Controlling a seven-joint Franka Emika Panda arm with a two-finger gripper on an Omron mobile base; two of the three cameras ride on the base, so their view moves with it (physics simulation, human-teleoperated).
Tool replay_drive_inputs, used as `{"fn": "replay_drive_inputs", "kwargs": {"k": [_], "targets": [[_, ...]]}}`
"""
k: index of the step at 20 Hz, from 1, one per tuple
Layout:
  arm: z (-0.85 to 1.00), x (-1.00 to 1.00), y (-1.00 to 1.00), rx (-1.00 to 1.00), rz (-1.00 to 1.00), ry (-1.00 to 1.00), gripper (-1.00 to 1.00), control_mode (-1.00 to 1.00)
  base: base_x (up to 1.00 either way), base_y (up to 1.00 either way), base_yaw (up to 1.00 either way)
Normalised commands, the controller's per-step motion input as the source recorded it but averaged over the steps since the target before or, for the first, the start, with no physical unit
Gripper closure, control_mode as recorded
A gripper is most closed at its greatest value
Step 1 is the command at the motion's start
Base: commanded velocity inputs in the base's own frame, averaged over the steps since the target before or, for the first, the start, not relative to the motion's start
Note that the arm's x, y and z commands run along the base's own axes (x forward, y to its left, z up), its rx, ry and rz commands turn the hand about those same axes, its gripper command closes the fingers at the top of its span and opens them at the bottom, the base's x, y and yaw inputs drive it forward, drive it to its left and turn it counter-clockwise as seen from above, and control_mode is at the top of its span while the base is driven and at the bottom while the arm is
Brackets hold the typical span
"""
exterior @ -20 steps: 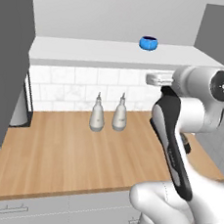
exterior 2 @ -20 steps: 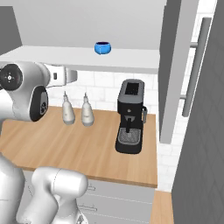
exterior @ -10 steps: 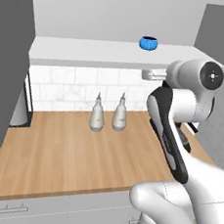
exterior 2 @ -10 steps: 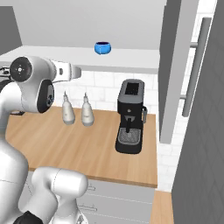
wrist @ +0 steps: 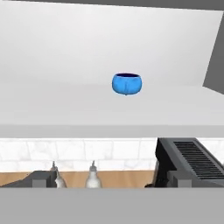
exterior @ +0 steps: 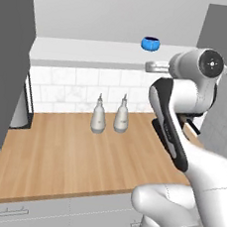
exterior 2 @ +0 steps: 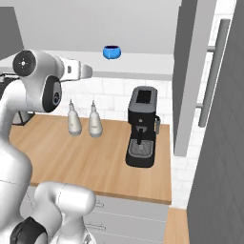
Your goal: Gather all objects into one cabinet and sort the glasses and bowls to opposite sides.
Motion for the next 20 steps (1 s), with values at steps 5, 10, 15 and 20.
{"fn": "replay_drive_inputs", "kwargs": {"k": [5, 10, 15, 20], "targets": [[0.0, 0.52, -0.17, 0.02, 0.0, -0.03, -1.0, -1.0, 0.0, 0.0, 0.0], [0.0, 0.48, -0.12, 0.01, 0.0, -0.03, -1.0, -1.0, 0.0, 0.0, 0.0], [0.0, 0.45, -0.15, 0.01, 0.0, 0.0, -1.0, -1.0, 0.0, 0.0, 0.0], [0.0, 0.42, -0.2, 0.04, -0.02, 0.03, -1.0, -1.0, 0.0, 0.0, 0.0]]}}
